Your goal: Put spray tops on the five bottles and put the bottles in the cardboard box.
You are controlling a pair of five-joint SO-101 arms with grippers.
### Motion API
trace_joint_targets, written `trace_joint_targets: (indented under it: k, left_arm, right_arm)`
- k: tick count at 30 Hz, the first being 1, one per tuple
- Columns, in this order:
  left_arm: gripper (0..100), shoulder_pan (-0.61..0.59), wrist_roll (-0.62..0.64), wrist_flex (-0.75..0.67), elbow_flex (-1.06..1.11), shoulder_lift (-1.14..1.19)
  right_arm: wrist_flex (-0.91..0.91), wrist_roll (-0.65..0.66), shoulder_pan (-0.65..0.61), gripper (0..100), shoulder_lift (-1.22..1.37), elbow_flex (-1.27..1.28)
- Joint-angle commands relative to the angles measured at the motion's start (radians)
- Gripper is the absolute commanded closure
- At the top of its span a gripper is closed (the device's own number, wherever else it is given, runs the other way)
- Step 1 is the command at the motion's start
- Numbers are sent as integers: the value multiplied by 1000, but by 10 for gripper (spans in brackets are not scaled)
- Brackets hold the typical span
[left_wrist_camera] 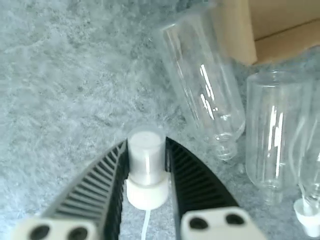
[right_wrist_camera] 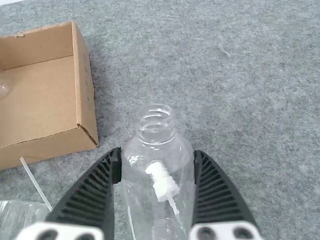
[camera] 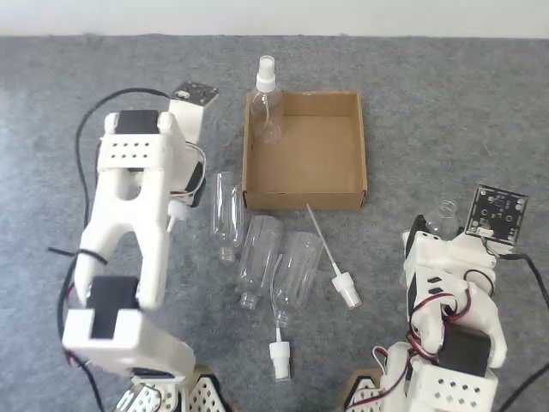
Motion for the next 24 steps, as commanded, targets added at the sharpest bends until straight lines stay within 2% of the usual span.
trace_joint_targets:
  k: [1, 5, 10, 19, 24]
  left_arm:
    - [987, 11, 11, -23, 16, -152]
    - [987, 11, 14, -23, 39, -221]
    - [987, 11, 64, -86, 94, -305]
    - [987, 3, 68, -117, 157, -488]
    - [987, 3, 71, -115, 157, -577]
  right_arm:
    - [-27, 12, -8, 947, -13, -15]
    - [-27, 12, -19, 947, -13, -15]
    - [-28, 12, -94, 947, -13, -20]
    - [-150, 12, -114, 947, -13, -23]
    - [-162, 14, -205, 947, -13, -23]
